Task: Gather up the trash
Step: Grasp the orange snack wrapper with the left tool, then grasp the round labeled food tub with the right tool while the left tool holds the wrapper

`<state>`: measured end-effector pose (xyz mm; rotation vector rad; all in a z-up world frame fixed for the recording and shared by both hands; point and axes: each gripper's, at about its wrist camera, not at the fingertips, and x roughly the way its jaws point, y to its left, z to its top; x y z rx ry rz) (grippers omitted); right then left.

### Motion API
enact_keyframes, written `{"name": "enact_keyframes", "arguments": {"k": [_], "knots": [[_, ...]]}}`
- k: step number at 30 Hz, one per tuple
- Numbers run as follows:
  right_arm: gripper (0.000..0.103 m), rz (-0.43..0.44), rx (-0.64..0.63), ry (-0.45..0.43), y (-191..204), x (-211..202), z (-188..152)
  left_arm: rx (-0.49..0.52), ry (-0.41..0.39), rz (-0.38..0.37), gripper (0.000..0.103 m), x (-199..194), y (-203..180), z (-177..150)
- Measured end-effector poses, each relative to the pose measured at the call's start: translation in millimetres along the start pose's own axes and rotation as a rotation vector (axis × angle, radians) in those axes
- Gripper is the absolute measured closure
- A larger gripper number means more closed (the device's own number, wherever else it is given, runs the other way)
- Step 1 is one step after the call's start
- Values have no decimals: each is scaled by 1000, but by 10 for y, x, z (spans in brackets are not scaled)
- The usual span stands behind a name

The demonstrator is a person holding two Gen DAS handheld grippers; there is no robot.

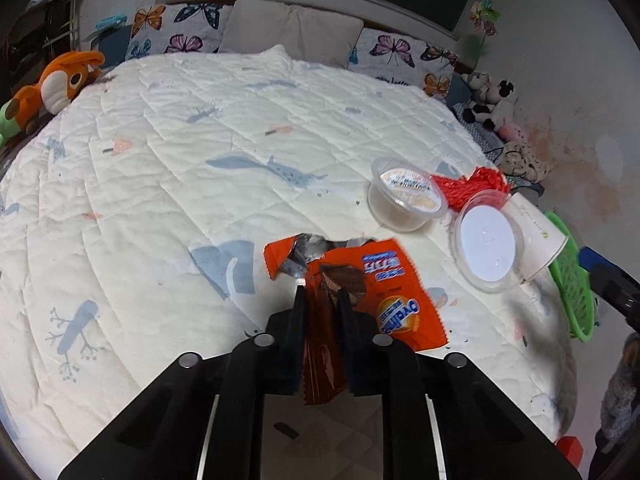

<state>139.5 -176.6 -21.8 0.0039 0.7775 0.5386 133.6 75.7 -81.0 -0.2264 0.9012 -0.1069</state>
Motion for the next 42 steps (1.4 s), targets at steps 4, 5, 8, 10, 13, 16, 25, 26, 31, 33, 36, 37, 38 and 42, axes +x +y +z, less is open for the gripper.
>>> {"name": "enact_keyframes", "arguments": {"k": [4,5,8,10,13,16,25,26,31,33,36,37,38,42], "knots": [[34,20,-30,15,135,170,113,4,-37,-5,92,-143,46,33],[34,24,-35,19,154,205,132,2,-50,-5,92,-196,70,44],[34,33,-56,37,244,374,216,-8,-77,-3,93,-314,139,81],[34,35,-67,51,292,484,260,-15,-94,2,93,-392,199,100],[34,33,-82,78,355,700,335,-20,-112,8,93,-481,272,124],[34,31,-92,101,408,876,399,-26,-128,11,93,-554,338,145],[34,6,-125,154,495,1273,526,-36,-138,9,93,-611,452,157],[34,8,-127,160,501,1303,528,-37,-138,8,93,-604,459,157],[33,-9,-154,177,566,1417,522,-48,-144,1,93,-611,486,161],[31,-23,-159,179,570,1449,527,-46,-146,0,93,-614,489,165],[31,-34,-162,187,580,1492,541,-43,-150,-1,93,-625,491,160],[31,-37,-162,188,584,1498,546,-44,-149,-1,93,-627,489,159],[31,-38,-160,188,578,1498,552,-45,-149,-1,93,-628,489,159],[31,-43,-154,182,563,1491,575,-49,-152,-3,93,-637,485,162]]}}
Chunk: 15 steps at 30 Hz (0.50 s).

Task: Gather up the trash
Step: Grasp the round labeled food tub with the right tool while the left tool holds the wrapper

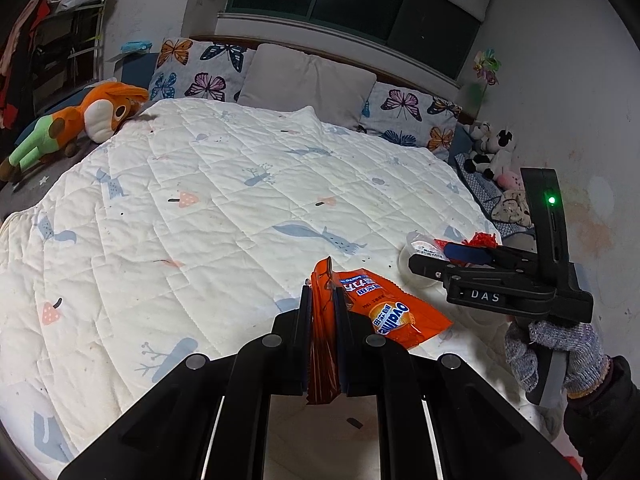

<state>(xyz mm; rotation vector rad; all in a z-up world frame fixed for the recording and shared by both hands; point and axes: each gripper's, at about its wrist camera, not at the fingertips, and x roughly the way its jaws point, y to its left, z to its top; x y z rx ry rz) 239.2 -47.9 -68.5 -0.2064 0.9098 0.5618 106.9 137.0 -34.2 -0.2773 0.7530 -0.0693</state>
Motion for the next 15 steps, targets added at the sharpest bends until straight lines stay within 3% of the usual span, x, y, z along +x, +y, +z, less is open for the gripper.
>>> {"name": "enact_keyframes", "arguments": {"k": [15], "knots": [[31,-7,-6,12,0,55,10,4,0,-8,93,-22,-25,16]]}}
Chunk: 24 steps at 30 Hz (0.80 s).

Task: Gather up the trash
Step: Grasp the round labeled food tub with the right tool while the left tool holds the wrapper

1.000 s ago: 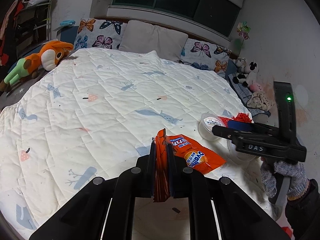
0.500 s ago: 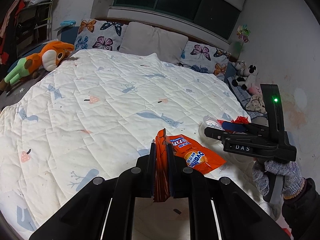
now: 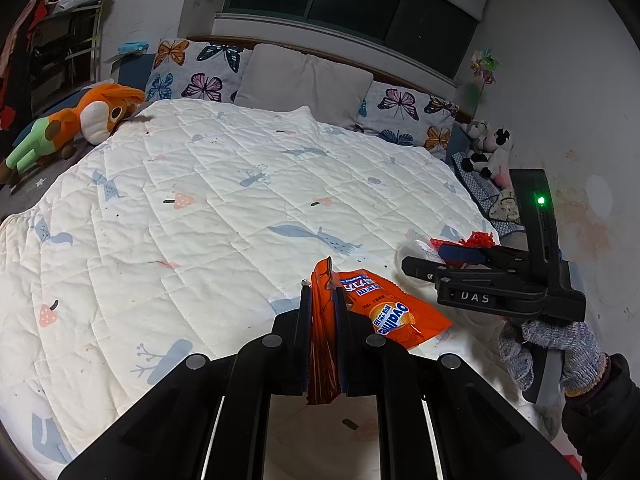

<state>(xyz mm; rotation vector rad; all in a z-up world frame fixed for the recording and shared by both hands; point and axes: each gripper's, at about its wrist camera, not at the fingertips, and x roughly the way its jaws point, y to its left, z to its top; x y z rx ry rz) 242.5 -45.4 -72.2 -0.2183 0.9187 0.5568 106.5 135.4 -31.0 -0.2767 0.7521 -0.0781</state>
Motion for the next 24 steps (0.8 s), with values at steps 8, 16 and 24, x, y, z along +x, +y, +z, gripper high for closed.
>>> {"name": "enact_keyframes", "arguments": {"k": [8,16,24], "knots": [[26,16,7,13,-52,8,29,4,1,-1,93,11,-19,-1],[32,8,-24,19,22,36,-16,6,5,-2,93,59,-36,5],[32,32,7,-58,-38,-331,-118,24,-5,-28,93,22,-148,70]]}}
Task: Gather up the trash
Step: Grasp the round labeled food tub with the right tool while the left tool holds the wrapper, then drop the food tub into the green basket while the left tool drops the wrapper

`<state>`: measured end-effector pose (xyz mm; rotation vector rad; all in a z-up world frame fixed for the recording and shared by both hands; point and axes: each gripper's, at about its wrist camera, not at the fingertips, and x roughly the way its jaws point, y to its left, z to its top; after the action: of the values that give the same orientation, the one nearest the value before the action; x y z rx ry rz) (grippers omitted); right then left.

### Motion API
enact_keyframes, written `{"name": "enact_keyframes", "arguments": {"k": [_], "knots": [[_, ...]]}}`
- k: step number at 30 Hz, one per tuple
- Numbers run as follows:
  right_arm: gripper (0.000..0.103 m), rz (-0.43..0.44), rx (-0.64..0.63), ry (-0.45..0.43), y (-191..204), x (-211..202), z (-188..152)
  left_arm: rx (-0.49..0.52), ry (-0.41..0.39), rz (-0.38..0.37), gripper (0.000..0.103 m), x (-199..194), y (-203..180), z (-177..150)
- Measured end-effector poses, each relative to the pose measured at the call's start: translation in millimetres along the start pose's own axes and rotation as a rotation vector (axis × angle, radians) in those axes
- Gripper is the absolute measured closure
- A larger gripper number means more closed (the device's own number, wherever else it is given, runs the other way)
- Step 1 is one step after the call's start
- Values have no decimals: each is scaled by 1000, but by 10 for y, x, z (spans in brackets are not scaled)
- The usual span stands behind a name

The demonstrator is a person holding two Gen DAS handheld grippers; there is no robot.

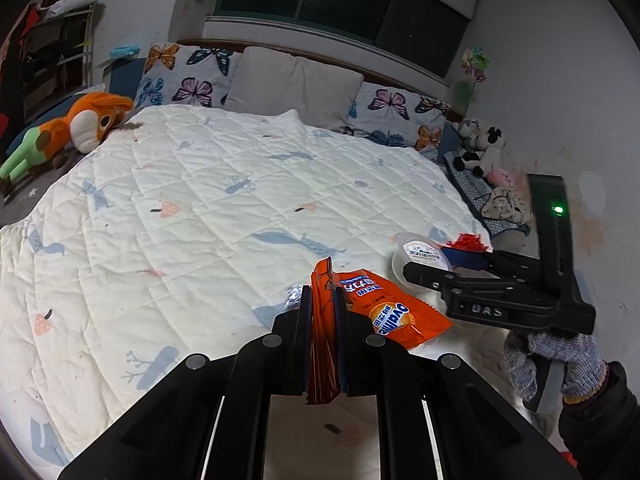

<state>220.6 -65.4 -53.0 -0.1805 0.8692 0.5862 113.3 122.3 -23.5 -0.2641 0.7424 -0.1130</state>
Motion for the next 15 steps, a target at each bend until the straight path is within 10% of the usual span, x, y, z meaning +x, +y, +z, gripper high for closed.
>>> {"name": "enact_keyframes", "arguments": {"k": [15], "knots": [[32,-92,127,-161,-671,-1143,-472,120,-5,-132,93,60,-833,200]]}}
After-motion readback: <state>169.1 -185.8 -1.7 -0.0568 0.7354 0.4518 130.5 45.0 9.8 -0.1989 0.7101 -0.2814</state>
